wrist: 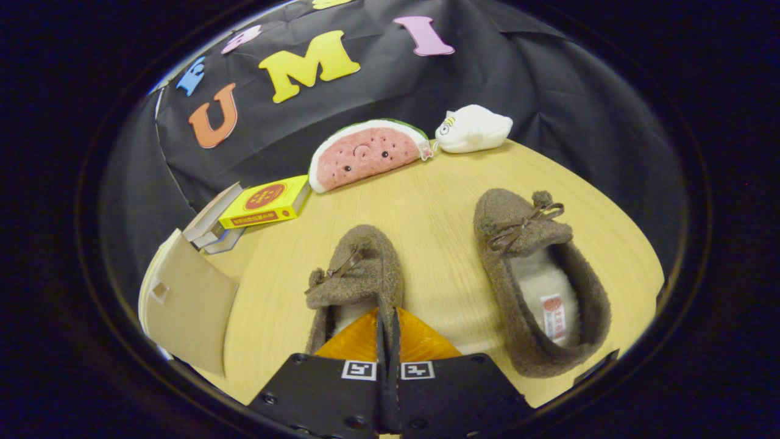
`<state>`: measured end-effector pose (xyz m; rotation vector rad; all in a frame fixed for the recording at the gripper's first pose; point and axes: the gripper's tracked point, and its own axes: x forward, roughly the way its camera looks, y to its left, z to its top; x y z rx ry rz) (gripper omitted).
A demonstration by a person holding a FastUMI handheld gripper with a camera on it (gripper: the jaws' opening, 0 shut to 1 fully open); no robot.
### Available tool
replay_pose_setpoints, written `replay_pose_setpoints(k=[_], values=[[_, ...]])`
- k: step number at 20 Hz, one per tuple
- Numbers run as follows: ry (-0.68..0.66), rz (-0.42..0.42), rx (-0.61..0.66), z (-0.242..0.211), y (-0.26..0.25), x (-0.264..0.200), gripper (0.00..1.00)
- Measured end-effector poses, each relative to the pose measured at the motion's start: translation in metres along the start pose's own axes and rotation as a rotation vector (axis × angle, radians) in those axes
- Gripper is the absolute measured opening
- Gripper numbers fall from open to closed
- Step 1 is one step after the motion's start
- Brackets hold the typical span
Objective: Open the storage box then place both shoes into the box .Put the left shoe in first, then the right shoe, with the right side of both shoes facing outward in a uniform manner.
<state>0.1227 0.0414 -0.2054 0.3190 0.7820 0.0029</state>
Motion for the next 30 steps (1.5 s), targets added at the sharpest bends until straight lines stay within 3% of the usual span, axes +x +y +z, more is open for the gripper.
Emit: replay_pose_setpoints(k=[4, 7, 15, 18, 24, 30], values=[[-0.021, 0.044, 0.025, 0.004, 0.023, -0.022, 0.00], [-0.041, 0.125, 0.084, 0.009, 0.063, -0.048, 0.00], [-0.100, 0.292, 0.087, 0.046, 0.211, -0.120, 0.00], [-0.125, 0.317, 0.091, 0.051, 0.269, -0.134, 0.00], [-0.081, 0.348, 0.130, 0.008, 0.378, -0.111, 0.00], [-0.031, 0.280, 0.195, -0.056, 0.423, -0.056, 0.00]])
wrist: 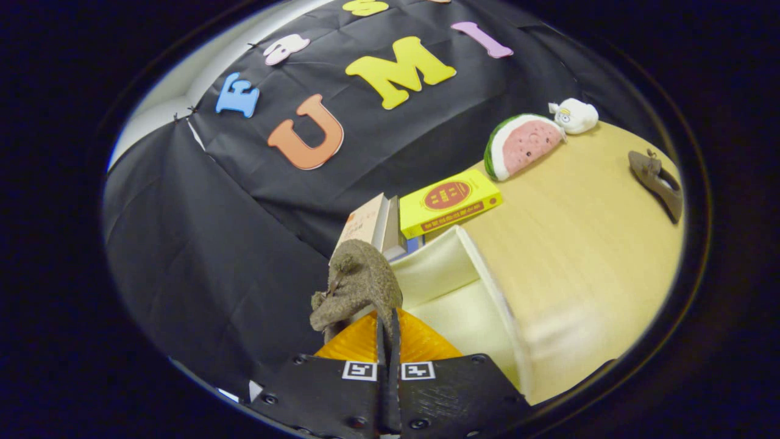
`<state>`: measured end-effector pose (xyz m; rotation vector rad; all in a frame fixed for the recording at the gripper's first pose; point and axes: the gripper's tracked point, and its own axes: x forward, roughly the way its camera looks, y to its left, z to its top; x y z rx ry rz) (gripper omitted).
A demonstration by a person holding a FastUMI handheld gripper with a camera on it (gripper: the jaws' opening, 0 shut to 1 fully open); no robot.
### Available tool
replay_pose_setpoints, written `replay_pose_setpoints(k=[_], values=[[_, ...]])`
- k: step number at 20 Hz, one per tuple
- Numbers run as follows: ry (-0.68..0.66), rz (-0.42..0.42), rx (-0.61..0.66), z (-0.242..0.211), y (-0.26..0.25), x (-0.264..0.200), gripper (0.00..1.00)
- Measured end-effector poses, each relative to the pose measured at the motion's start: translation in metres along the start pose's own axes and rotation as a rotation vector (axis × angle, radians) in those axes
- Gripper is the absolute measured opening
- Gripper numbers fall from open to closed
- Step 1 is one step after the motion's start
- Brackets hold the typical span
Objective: Open the storage box then place both shoes into the box .Put the left shoe in first, then the right shoe, with the right side of both shoes facing outward in a uniform manner.
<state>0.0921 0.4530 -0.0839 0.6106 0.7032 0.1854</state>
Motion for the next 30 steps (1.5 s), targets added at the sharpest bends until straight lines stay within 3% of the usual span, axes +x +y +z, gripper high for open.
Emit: replay_pose_setpoints(k=[7, 10, 14, 17, 18, 22, 26, 30], values=[[0.077, -0.045, 0.088, -0.048, -0.011, 0.025, 0.00], [0.083, 0.026, 0.078, -0.046, 0.005, 0.027, 0.04], [0.073, 0.086, -0.006, -0.040, 0.014, 0.022, 0.41], [0.037, 0.131, -0.110, -0.032, 0.022, 0.009, 0.76], [0.012, 0.147, -0.163, -0.027, 0.022, 0.002, 0.81], [-0.116, 0.162, -0.333, 0.007, 0.008, -0.030, 0.94], [-0.213, 0.173, -0.410, 0.052, -0.023, -0.069, 0.95], [-0.340, 0.124, -0.534, 0.113, -0.070, -0.116, 0.95]])
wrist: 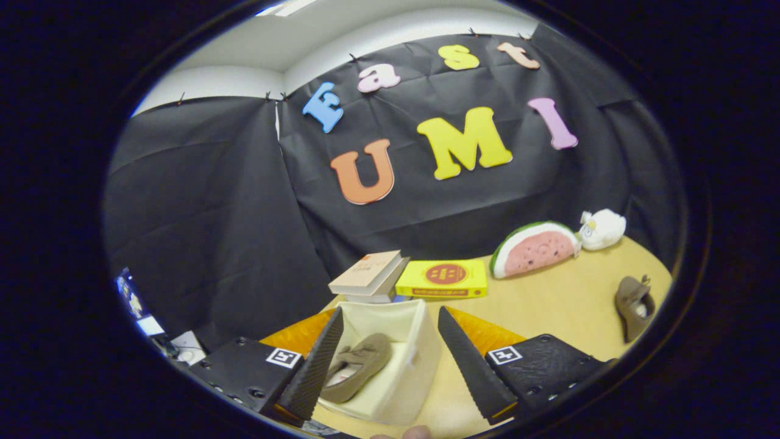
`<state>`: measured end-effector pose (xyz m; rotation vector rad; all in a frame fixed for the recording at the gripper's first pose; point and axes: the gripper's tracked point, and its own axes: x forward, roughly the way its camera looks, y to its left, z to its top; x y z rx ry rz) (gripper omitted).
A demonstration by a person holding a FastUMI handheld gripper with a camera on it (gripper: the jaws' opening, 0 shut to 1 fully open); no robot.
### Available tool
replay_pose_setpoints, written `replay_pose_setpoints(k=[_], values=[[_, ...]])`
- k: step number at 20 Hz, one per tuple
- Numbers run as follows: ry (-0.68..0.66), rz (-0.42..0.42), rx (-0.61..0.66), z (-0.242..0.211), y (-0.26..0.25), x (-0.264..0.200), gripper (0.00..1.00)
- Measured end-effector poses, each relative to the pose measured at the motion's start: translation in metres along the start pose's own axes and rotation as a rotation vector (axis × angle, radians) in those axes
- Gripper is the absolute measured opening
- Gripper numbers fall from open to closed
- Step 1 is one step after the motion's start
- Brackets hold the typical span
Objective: Open the storage box then place both shoes into the box .Put the left shoe in first, then the right shoe, with the right side of both shoes facing outward in a uniform manner.
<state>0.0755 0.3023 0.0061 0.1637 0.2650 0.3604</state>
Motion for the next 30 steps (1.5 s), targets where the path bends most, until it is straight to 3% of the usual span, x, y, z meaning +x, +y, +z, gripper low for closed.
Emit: replay_pose_setpoints(k=[4, 10, 15, 20, 24, 30], values=[[-0.053, -0.004, -0.090, 0.026, -0.056, -0.047, 0.95], [-0.042, -0.088, -0.204, 0.038, -0.170, -0.090, 0.96], [0.043, -0.242, -0.172, 0.039, -0.291, -0.116, 0.96], [0.182, -0.371, -0.102, -0.003, -0.385, -0.119, 0.96], [0.300, -0.437, -0.078, -0.052, -0.424, -0.102, 0.96], [0.447, -0.439, -0.001, -0.111, -0.450, -0.083, 0.96]])
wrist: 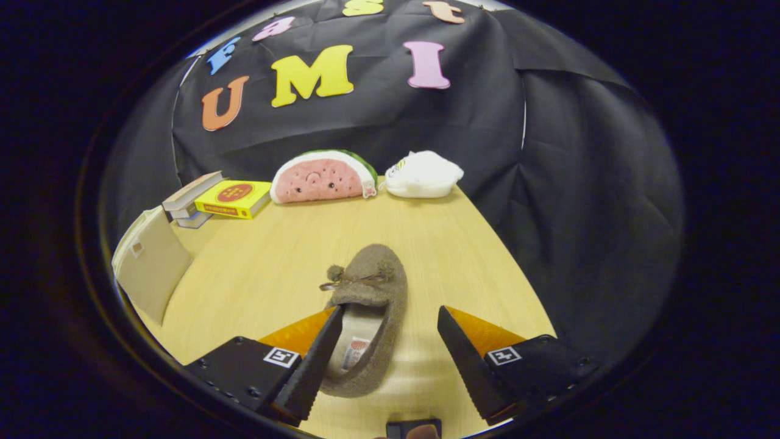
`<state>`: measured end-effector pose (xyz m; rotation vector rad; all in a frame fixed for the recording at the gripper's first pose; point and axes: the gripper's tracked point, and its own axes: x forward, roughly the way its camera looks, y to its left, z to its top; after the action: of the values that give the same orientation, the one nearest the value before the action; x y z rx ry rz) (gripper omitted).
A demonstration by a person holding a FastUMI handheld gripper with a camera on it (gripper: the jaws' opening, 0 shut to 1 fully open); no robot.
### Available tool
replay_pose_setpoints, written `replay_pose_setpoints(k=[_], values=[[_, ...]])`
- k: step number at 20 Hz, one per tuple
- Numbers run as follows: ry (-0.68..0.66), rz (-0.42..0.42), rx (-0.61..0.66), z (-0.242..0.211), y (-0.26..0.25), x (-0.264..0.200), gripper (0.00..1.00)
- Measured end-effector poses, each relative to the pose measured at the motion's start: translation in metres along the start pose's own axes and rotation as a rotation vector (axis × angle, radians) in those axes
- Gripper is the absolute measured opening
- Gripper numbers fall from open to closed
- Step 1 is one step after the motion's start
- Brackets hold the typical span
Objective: Open the storage box then place both shoes into the box .Put the left shoe in first, then the right shoe, with the right side of both shoes facing outward in a uniform manner.
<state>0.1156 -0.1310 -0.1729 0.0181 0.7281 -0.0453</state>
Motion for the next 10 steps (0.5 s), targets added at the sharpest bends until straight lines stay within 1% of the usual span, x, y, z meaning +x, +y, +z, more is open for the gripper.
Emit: replay_pose_setpoints(k=[4, 7, 9, 10], values=[[0.065, 0.038, 0.062, -0.013, 0.004, 0.022, 0.96], [0.094, 0.067, 0.105, -0.020, 0.012, 0.029, 0.63], [0.100, 0.036, 0.096, -0.021, 0.006, 0.033, 0.41], [0.096, 0.007, 0.091, -0.018, -0.001, 0.032, 0.30]])
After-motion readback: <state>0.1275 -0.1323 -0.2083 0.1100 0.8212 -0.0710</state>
